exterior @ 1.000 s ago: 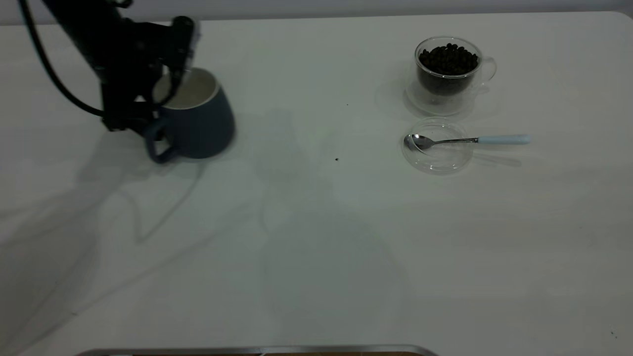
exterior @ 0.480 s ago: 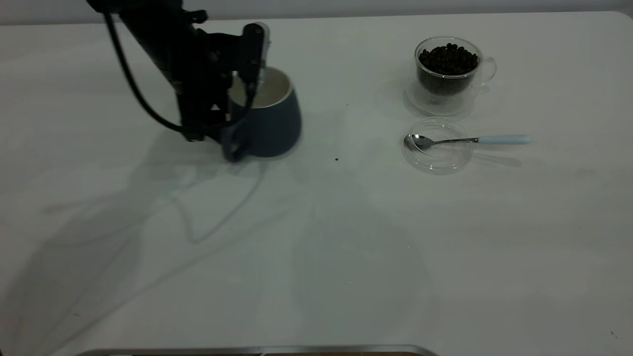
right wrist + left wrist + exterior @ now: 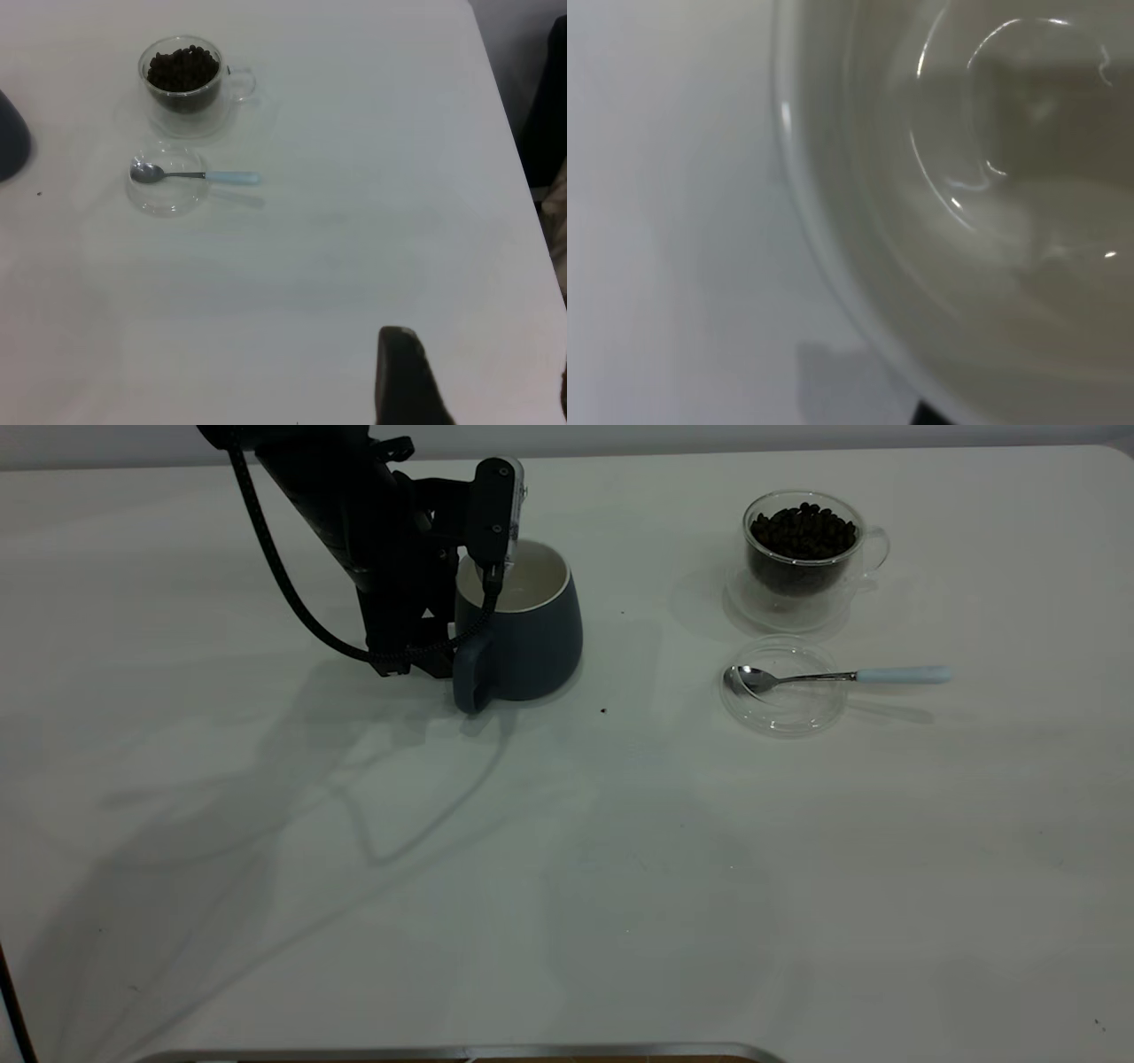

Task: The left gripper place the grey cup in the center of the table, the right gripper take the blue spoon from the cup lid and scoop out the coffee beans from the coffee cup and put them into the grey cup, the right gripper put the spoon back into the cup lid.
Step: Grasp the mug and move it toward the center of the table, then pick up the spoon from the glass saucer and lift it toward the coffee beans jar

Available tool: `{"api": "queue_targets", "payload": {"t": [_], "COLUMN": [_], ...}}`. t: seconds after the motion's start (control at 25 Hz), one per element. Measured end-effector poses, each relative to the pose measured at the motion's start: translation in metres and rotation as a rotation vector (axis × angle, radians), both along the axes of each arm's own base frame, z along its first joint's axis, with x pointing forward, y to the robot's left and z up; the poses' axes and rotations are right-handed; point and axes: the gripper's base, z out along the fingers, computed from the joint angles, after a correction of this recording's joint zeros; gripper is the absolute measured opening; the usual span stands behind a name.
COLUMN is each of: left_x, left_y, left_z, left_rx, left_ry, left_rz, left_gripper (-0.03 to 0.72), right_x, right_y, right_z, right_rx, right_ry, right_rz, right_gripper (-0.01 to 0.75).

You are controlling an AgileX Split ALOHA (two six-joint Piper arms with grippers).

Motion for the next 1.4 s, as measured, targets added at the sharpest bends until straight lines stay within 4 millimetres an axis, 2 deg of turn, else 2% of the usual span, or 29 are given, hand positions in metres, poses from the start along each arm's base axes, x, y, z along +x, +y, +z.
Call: {"api": "queue_targets", "payload": {"t": [0.16,0.24,0.52,0.64,0.76,0.88,1.04,1.2,1.32,1.4], "left_x": [0.001,0.005,0.014,0.013,0.01,-0.007,-0.05,-0.099,-0.118,-0.129], "left_y": [0.002,0.007,0.045,0.059,0.074,0.086,0.101,0.119,0.129,0.134], "left_z": [0.002,0.01,0.063,0.097,0.159,0.225,0.299,0.343,0.363,0.368], "left_rx": [-0.009,-0.021,-0.053,-0.086,-0.164,-0.268,-0.35,-0.256,-0.247,-0.252], "left_ry": [0.003,-0.004,0.048,0.065,0.035,0.033,0.101,0.172,0.111,0.088], "left_rz": [0.032,0.066,0.163,0.243,0.4,0.601,0.831,0.99,1.104,1.164], "left_gripper": [0.566,0.566,0.566,0.566,0.566,0.566,0.566,0.566,0.566,0.566], "right_x": [0.0,0.0,0.0,0.0,0.0,0.0,0.0,0.0,0.0,0.0], "right_y": [0.0,0.0,0.0,0.0,0.0,0.0,0.0,0.0,0.0,0.0], "right_z": [0.0,0.0,0.0,0.0,0.0,0.0,0.0,0.0,0.0,0.0], "right_rx": [0.0,0.0,0.0,0.0,0.0,0.0,0.0,0.0,0.0,0.0], "right_ry": [0.0,0.0,0.0,0.0,0.0,0.0,0.0,0.0,0.0,0.0], "right_rz": [0.0,0.0,0.0,0.0,0.0,0.0,0.0,0.0,0.0,0.0], "right_gripper": [0.451,0.451,0.451,0.451,0.451,0.451,0.451,0.451,0.451,0.451]}}
